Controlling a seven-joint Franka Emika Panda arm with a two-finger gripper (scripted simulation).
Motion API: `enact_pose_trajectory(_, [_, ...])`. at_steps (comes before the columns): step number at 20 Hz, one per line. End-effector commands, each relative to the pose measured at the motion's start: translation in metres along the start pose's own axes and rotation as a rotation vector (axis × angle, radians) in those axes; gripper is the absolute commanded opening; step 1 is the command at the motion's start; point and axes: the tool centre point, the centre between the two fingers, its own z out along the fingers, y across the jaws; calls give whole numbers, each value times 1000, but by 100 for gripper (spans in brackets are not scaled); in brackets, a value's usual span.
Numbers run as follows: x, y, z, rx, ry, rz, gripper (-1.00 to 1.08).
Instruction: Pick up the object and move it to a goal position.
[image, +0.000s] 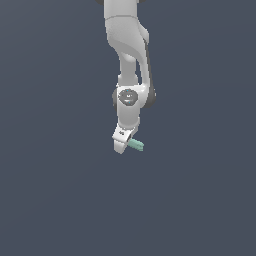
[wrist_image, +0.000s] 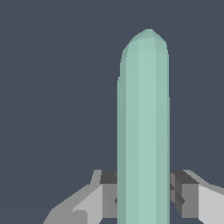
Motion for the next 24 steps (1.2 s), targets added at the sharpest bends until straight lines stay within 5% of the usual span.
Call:
enact_pose_trajectory(1, [0, 0, 0, 1, 0, 0, -100])
enact_pose_trajectory(12, [-19, 9, -9, 0, 0, 0, -100])
enact_pose_trajectory(24, [-108, 52, -54, 1, 1, 0, -100])
